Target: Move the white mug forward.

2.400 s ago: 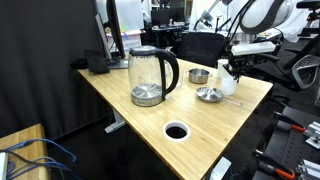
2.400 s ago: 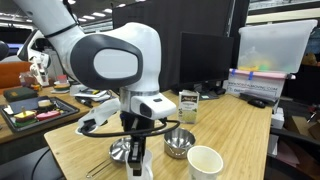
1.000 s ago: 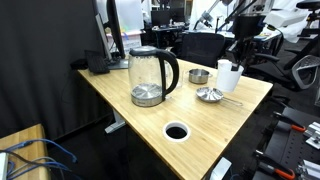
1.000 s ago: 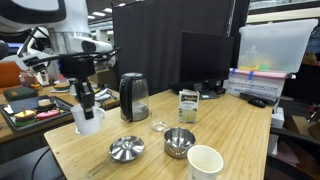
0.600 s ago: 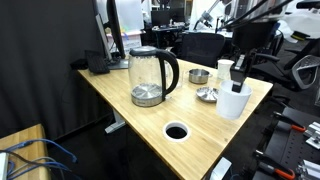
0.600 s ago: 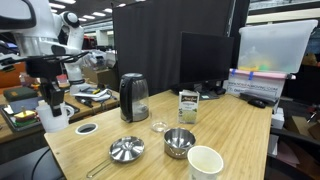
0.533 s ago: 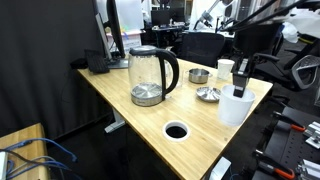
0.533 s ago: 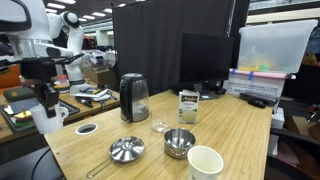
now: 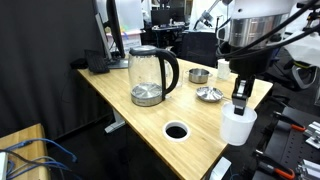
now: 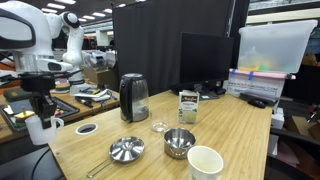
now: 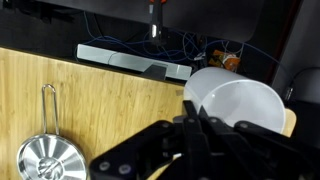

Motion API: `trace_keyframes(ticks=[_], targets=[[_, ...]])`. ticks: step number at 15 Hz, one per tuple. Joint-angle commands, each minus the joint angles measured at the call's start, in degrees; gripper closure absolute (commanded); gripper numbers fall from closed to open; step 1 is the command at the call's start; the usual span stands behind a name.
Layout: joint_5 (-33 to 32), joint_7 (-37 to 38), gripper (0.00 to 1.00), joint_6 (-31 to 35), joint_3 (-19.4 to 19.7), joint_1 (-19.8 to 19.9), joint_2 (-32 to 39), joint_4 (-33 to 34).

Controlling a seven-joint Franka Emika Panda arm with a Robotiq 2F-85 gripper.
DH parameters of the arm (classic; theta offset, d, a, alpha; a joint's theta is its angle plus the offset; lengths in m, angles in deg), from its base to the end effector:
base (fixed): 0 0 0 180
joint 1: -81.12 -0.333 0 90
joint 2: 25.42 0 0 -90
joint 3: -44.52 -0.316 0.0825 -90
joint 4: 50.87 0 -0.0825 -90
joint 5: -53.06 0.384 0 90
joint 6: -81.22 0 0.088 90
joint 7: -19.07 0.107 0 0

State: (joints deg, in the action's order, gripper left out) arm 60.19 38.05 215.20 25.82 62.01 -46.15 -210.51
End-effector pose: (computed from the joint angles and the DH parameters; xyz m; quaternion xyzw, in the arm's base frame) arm 0.2880 0.2126 0.3021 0.9931 0.1057 -0.0367 0.0355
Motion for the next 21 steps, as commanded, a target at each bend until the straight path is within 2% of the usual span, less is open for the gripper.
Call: trace_keyframes(ticks=[1,6,9,15,19,20,21], targets=[[-0.4,-2.1,0.99,2.3,1.6,2.6,4.1,2.8],[0.2,-6.0,0.99,3.5,3.5,3.4,7.0,5.2],[-0.1,-11.9,0.99,4.8,5.2,3.6,7.8,5.2],[-5.6,-21.3,0.99,8.5,7.8,5.9,11.3,6.2],[-8.1,-22.7,0.99,11.1,7.8,6.3,14.5,6.9],[-8.1,-22.6,0.73,11.1,7.8,6.2,15.3,7.1],[-8.5,-22.4,0.72,11.4,7.8,6.3,15.8,7.3]])
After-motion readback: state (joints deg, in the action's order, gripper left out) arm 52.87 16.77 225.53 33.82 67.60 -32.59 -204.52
